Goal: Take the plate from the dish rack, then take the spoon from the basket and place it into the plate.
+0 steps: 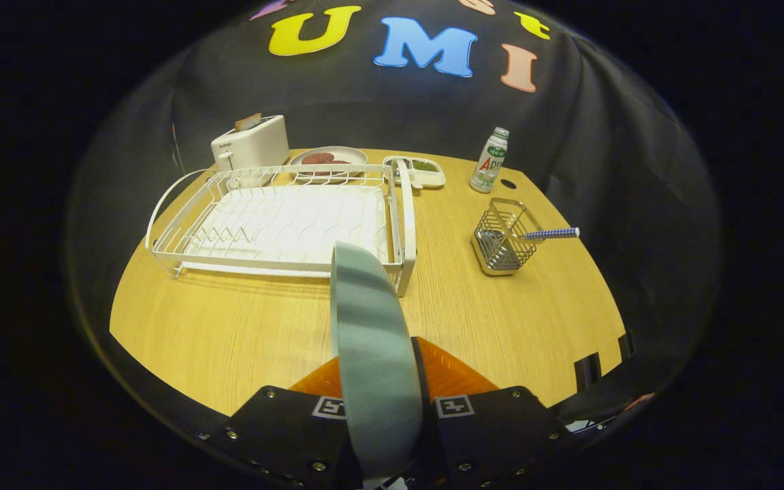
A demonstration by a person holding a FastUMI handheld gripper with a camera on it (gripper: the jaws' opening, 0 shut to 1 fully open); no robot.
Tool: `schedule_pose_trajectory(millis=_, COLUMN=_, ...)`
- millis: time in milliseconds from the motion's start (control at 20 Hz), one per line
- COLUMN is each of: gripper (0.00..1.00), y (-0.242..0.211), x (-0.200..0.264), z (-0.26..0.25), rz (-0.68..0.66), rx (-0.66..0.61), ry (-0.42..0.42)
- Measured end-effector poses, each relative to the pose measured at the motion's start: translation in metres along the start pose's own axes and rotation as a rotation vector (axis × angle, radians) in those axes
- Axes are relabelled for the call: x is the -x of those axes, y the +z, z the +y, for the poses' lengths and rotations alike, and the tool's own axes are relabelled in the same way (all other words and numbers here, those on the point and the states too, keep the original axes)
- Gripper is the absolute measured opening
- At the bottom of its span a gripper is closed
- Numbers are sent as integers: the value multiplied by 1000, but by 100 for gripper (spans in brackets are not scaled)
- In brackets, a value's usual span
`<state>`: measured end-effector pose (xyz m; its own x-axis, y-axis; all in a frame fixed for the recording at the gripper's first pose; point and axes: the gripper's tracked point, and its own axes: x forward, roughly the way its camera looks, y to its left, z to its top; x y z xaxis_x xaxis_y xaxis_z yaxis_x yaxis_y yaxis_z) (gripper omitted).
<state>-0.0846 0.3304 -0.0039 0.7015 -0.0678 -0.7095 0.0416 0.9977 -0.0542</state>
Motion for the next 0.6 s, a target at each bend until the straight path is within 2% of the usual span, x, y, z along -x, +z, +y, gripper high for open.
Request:
schedule_pose_trajectory(millis=400, gripper=31, y=-6, x=-22, z=13, rz=67, rx=-196, ry=208)
schedule_pose_trajectory(millis=600, gripper=35, y=-20, x=-31, z=9, rz=112, rx=-221, ry=220)
